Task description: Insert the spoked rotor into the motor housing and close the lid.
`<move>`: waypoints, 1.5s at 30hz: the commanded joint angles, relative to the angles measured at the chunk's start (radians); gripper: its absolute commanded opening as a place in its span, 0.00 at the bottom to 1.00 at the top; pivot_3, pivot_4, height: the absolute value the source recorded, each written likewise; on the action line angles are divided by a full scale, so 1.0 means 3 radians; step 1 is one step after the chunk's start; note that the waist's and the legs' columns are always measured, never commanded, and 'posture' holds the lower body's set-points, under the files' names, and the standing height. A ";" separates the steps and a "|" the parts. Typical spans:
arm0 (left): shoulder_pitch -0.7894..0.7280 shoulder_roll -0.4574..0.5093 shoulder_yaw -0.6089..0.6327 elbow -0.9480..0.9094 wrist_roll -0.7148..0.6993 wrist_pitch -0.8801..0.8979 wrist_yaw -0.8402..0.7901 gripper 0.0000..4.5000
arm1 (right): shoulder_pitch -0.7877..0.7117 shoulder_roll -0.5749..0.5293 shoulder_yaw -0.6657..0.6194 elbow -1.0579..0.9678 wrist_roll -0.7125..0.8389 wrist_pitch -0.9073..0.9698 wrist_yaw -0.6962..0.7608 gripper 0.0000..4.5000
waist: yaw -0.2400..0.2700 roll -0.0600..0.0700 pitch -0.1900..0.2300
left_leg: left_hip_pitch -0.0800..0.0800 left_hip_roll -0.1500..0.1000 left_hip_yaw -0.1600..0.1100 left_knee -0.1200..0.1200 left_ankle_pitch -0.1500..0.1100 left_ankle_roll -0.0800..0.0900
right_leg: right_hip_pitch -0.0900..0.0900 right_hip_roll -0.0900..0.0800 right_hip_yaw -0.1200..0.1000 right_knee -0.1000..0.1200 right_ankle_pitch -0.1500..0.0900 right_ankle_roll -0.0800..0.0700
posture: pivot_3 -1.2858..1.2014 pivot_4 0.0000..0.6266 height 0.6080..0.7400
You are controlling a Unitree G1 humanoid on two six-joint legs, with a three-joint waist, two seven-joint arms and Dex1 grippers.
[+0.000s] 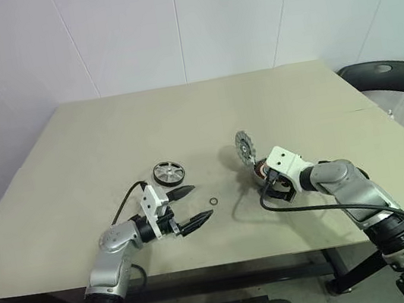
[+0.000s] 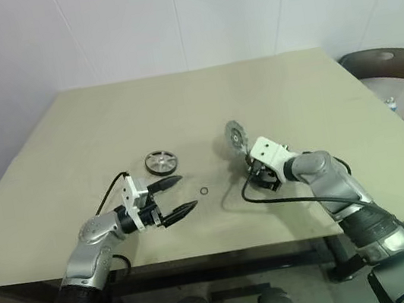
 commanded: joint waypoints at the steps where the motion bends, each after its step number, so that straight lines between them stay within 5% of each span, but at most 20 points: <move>1: -0.0053 -0.0010 0.0004 0.0002 0.0017 -0.0117 -0.0019 1.00 | 0.0173 -0.0032 0.0119 0.0055 0.0038 0.0214 0.0162 0.73 | 0.0007 -0.0001 -0.0001 | 0.0000 0.0000 0.0000 0.0000 0.0000 0.0000 | 0.0000 0.0000 0.0000 0.0000 0.0000 0.0000 | 0.52 0.00 1.00; 3: -0.0057 -0.0015 -0.0002 0.0015 0.0030 -0.0135 -0.0024 1.00 | 0.0188 -0.0028 0.0115 0.0037 0.0033 0.0218 0.0168 0.70 | 0.0034 -0.0001 -0.0002 | -0.0001 0.0000 -0.0003 -0.0002 0.0000 0.0000 | 0.0001 0.0000 -0.0003 -0.0001 0.0000 0.0000 | 0.52 0.00 1.00; 9: -0.0085 -0.0029 -0.0014 0.0036 0.0051 -0.0150 -0.0029 1.00 | 0.0182 0.0002 0.0089 0.0038 0.0002 0.0206 0.0137 0.33 | -0.0011 -0.0019 -0.0013 | 0.0011 0.0008 0.0003 -0.0003 -0.0002 0.0000 | 0.0011 -0.0002 -0.0004 -0.0006 -0.0001 0.0000 | 0.52 0.00 1.00; 12: -0.0091 -0.0032 -0.0013 0.0032 0.0055 -0.0146 -0.0031 1.00 | 0.0182 0.0005 0.0089 0.0035 -0.0010 0.0199 0.0128 0.33 | -0.0016 0.0008 -0.0019 | 0.0010 0.0042 0.0030 0.0000 -0.0004 -0.0003 | 0.0024 0.0005 -0.0026 -0.0033 -0.0002 -0.0001 | 0.52 0.00 1.00; 20: -0.0118 -0.0035 -0.0032 0.0002 0.0060 -0.0107 -0.0014 1.00 | 0.0168 0.0009 0.0080 0.0085 -0.0050 0.0126 0.0074 0.33 | -0.0001 -0.0006 -0.0029 | -0.0003 0.0063 0.0044 -0.0003 -0.0005 -0.0001 | 0.0012 0.0003 -0.0037 -0.0056 0.0020 -0.0008 | 0.52 0.00 1.00; 30: -0.0071 -0.0039 -0.0048 -0.0018 0.0071 -0.0133 -0.0011 1.00 | 0.0149 0.0029 0.0071 0.0152 -0.0090 0.0072 0.0013 0.99 | -0.0015 0.0005 -0.0021 | -0.0015 0.0077 0.0076 0.0001 -0.0006 -0.0003 | 0.0014 0.0002 -0.0038 -0.0062 0.0024 -0.0007 | 0.52 0.00 1.00; 33: -0.0066 -0.0028 -0.0050 -0.0084 0.0060 -0.0092 0.0013 1.00 | 0.0151 0.0014 0.0091 0.0157 -0.0099 0.0077 0.0021 0.99 | -0.0016 0.0024 -0.0022 | -0.0029 0.0116 0.0094 0.0002 -0.0006 -0.0003 | 0.0013 0.0010 -0.0064 -0.0110 0.0024 -0.0007 | 0.52 0.00 1.00; 45: -0.0059 -0.0026 -0.0074 -0.0263 0.0043 0.0083 0.0091 1.00 | -0.0028 0.0224 -0.0132 0.0292 -0.0043 -0.0162 -0.0220 0.99 | -0.0077 0.0032 -0.0014 | -0.0028 0.0128 0.0117 0.0004 -0.0006 -0.0003 | 0.0005 0.0005 -0.0068 -0.0109 0.0024 -0.0007 | 0.52 0.00 1.00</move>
